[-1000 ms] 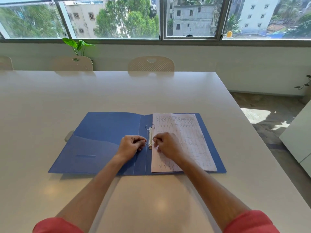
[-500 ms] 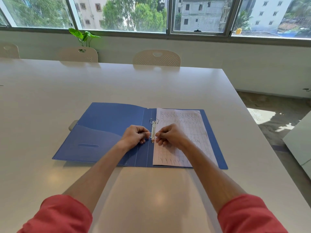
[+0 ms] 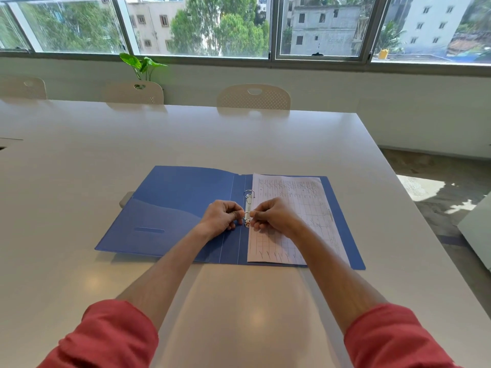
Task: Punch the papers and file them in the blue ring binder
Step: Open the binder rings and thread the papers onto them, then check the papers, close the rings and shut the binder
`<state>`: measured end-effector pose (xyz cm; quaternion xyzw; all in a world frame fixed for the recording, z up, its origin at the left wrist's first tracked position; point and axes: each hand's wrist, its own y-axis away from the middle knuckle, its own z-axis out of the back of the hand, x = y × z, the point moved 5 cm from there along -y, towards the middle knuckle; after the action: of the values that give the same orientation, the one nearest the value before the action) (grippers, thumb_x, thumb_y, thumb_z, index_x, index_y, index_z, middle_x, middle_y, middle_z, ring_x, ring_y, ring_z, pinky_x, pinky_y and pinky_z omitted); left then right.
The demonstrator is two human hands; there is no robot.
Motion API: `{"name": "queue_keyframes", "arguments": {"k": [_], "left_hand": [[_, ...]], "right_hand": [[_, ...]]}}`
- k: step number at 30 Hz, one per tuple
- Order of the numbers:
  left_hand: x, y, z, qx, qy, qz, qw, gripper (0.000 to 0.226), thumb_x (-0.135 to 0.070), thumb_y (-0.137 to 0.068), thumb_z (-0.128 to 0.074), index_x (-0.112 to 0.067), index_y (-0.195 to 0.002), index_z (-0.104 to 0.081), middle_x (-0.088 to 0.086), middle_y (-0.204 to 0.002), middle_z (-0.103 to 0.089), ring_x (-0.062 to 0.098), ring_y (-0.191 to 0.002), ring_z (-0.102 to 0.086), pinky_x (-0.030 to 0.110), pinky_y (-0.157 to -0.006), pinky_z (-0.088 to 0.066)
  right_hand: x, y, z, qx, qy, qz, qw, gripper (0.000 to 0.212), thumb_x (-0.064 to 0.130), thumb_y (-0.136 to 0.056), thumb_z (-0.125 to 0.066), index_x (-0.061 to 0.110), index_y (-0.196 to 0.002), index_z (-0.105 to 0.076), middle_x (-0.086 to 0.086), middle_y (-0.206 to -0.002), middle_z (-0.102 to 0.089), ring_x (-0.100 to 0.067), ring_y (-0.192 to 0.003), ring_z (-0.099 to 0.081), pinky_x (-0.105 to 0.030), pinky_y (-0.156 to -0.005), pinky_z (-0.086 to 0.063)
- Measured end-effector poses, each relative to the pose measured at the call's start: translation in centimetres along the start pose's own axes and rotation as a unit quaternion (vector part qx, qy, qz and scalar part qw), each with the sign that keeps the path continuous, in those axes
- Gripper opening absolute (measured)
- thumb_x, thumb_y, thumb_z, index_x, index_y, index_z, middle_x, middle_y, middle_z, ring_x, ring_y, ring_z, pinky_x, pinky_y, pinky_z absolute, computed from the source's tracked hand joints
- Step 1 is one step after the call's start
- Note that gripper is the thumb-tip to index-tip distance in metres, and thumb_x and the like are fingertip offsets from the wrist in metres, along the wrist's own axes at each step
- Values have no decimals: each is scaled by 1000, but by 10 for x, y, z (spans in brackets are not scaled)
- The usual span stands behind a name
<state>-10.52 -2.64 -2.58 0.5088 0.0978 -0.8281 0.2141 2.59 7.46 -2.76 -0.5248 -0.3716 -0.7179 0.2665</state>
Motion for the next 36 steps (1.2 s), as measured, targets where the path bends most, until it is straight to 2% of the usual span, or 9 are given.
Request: {"name": "queue_keyframes", "arguments": {"k": [4, 9, 12, 15, 18, 21, 26, 33, 36], "left_hand": [[-1, 4, 0, -17, -25, -22, 999, 11, -12, -92, -62, -12, -85, -70, 9, -74, -70, 14, -58, -59, 28, -62, -55], [-8, 12, 0, -53, -79, -56, 994, 7, -14, -89, -66, -16, -85, -71, 3, -72, -70, 12, -56, -61, 33, -64, -57], [-13, 20, -2, -90, -128, -88, 984, 10, -14, -84, -71, -15, -94, -71, -2, -81, -70, 15, -63, -63, 28, -68, -54], [-15, 32, -4, -160, -183, -105, 964, 19, -11, -81, -72, -9, -100, -72, 1, -84, -69, 16, -72, -61, 23, -71, -49], [-15, 42, -11, -189, -195, -99, 957, 9, -14, -83, -71, -9, -90, -74, 3, -82, -71, 13, -70, -60, 21, -66, -48], [-15, 49, -22, -155, -209, -98, 961, 10, -20, -84, -71, -12, -85, -76, 2, -81, -73, 11, -69, -60, 27, -67, -52], [-16, 56, -31, -106, -212, -111, 965, 17, -24, -83, -73, -12, -94, -77, 1, -88, -74, 10, -74, -62, 23, -71, -51], [-12, 58, -30, -109, -205, -111, 966, 22, -27, -79, -77, -12, -94, -75, 2, -90, -73, 13, -78, -64, 27, -72, -55], [-11, 56, -30, -110, -199, -104, 968, 21, -28, -78, -78, -13, -93, -76, 0, -90, -73, 11, -77, -63, 19, -69, -50]], "right_hand": [[-2, 6, -1, -30, 18, 20, 999, 15, 15, -89, -66, 1, -87, -70, -14, -75, -72, -15, -58, -66, -24, -58, -58], [1, 28, -1, -99, 109, 84, 985, 18, 21, -88, -69, 8, -102, -71, -8, -90, -73, -15, -78, -68, -37, -81, -59], [9, 54, 1, -153, 282, 122, 939, 38, 33, -88, -68, 13, -120, -64, -2, -108, -71, -13, -93, -66, -27, -83, -54], [7, 83, 4, -190, 402, 136, 885, 47, 39, -90, -63, 14, -130, -55, -3, -121, -65, -19, -106, -62, -32, -88, -48], [-8, 108, 18, -240, 489, 71, 835, 56, 45, -91, -57, 11, -134, -47, -8, -132, -58, -25, -121, -54, -38, -102, -41], [-33, 126, 29, -243, 565, -57, 787, 71, 50, -96, -42, 5, -148, -26, -19, -153, -33, -38, -141, -29, -51, -116, -19], [-53, 142, 40, -246, 532, -172, 792, 81, 57, -97, -24, 0, -151, -3, -26, -159, 0, -41, -147, -7, -57, -116, -1], [-58, 142, 32, -247, 526, -202, 789, 77, 52, -99, -15, -2, -151, 1, -26, -159, 1, -36, -149, -1, -52, -116, 6], [-56, 142, 32, -244, 537, -209, 780, 76, 51, -100, -14, -4, -150, 0, -25, -160, 1, -35, -149, 0, -53, -115, 10]]}}
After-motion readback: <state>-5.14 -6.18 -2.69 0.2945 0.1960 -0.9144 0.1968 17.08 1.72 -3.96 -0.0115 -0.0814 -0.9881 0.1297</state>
